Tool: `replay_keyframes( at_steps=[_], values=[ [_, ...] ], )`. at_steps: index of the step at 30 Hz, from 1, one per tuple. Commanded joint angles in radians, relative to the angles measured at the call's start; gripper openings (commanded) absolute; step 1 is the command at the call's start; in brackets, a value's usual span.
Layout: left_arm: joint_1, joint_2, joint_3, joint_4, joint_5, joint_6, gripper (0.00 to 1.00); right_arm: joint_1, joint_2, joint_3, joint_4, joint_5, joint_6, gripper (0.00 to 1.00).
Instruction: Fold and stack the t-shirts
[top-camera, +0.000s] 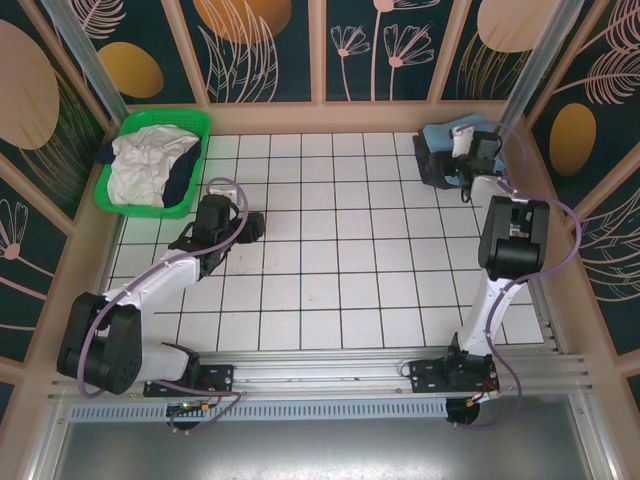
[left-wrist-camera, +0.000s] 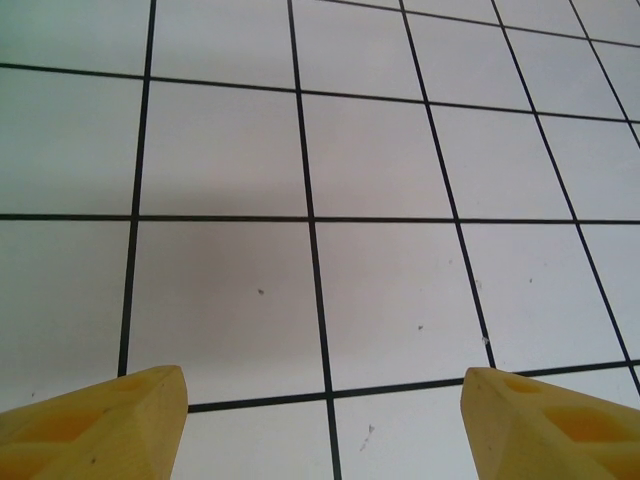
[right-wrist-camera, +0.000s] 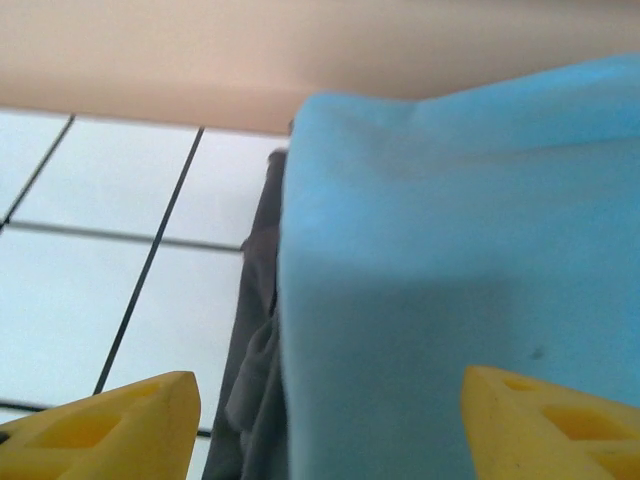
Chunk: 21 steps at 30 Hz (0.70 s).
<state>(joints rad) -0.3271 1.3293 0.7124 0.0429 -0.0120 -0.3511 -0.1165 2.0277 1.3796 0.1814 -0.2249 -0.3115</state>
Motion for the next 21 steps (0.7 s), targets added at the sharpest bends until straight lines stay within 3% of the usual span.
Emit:
replay_keyframes(
  at_steps=[1, 15, 21],
  values=[
    [0.004, -0.038, -0.024, 0.034, 0.013, 0.024, 0.73, 0.034, -0.025, -0.032, 0.036, 0.121, -0.116, 0.70],
    [0.004, -0.094, -0.054, 0.040, 0.016, 0.029, 0.74, 0.120, 0.025, -0.028, -0.078, 0.420, -0.184, 0.66],
    [0.004, -0.094, -0.050, 0.033, 0.025, 0.030, 0.74, 0.104, 0.002, -0.050, -0.077, 0.325, -0.194, 0.65]
  ],
)
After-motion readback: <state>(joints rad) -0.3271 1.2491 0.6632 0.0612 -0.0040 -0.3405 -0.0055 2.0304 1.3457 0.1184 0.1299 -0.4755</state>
